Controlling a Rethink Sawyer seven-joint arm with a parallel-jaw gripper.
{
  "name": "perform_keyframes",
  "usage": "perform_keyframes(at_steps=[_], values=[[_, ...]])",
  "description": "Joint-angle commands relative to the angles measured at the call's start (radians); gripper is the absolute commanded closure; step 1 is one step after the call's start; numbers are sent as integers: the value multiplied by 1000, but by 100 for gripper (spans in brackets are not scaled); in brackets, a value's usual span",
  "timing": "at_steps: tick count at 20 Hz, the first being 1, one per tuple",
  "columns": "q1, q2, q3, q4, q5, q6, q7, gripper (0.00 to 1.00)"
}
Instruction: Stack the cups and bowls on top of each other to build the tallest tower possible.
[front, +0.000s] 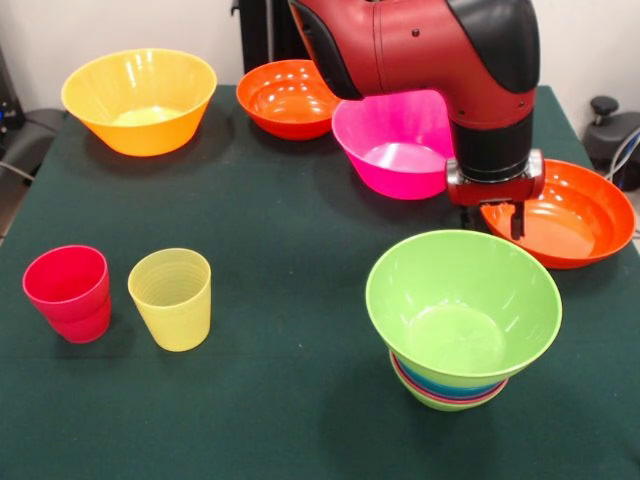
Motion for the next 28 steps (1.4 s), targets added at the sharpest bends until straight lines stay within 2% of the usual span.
perform_keyframes(at_steps=[1, 2, 3, 22, 28], values=[[22, 54, 9, -91, -26, -52, 89, 0], [23, 54, 8, -90, -26, -52, 90, 0], [24, 54, 7, -90, -26, -53, 91, 100], [9, 53, 33, -87, -23, -58, 90, 100], [-4, -38, 70, -57, 14, 36, 93, 100]])
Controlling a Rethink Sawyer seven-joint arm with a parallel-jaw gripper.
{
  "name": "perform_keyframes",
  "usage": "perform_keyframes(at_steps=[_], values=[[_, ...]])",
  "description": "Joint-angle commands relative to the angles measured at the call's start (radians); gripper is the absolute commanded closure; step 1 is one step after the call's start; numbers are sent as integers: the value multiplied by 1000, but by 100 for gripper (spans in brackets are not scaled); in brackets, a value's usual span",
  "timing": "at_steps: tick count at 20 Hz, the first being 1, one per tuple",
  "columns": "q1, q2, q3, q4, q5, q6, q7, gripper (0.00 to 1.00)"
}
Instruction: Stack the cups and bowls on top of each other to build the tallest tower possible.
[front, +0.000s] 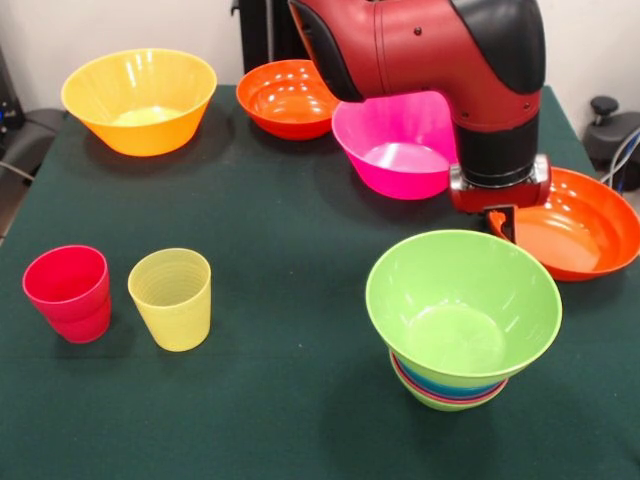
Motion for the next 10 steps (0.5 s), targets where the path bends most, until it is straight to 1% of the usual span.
perform_keyframes(at_steps=[1, 3, 10], values=[[-10, -44, 76, -26, 19, 47, 90, 100], [-20, -57, 97, -20, 26, 60, 84, 100], [-29, -122, 111, 12, 49, 136, 96, 100]])
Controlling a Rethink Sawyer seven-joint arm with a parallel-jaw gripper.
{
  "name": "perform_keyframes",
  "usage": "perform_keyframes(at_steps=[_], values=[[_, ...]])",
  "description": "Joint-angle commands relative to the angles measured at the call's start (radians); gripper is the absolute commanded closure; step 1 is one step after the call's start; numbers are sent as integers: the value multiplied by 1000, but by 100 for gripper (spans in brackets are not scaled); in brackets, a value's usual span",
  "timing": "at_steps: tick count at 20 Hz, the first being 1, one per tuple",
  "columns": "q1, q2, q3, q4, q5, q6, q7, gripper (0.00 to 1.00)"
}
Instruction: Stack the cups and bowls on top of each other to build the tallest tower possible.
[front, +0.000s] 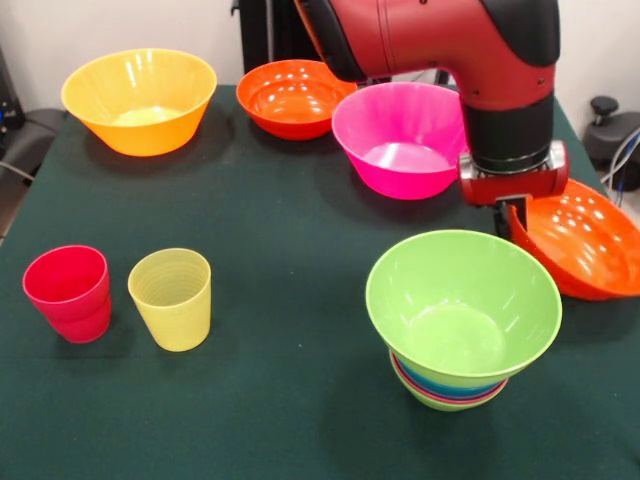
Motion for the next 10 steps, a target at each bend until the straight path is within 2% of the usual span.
perform_keyframes(at_steps=[1, 6, 10], values=[[-18, -65, 88, 15, 52, 139, 99, 100], [-20, -102, 92, 2, 80, 212, 105, 100], [-13, -109, 85, -55, 107, 297, 104, 100]])
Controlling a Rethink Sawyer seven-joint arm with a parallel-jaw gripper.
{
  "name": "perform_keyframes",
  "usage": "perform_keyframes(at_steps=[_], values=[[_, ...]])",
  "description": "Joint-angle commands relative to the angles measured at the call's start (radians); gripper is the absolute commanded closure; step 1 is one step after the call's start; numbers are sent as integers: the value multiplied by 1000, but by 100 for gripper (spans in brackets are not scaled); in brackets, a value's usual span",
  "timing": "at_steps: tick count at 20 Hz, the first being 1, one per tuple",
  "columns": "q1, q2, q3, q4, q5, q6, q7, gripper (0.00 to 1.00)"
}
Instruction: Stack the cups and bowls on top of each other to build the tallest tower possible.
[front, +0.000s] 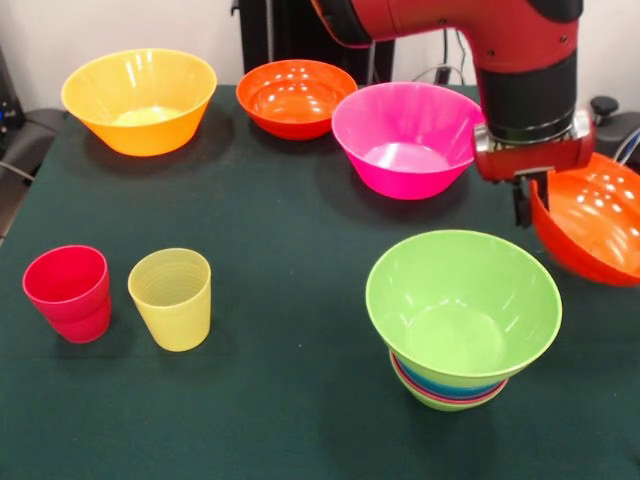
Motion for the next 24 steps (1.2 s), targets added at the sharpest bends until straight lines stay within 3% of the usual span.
perform_keyframes(at_steps=[1, 12, 17, 24], values=[[-3, -33, 60, -74, 68, 231, 108, 100], [3, -96, 53, -151, 118, 426, 131, 100], [-27, -117, 79, -168, 164, 478, 113, 100], [-48, -52, 101, -296, 206, 556, 87, 100]])
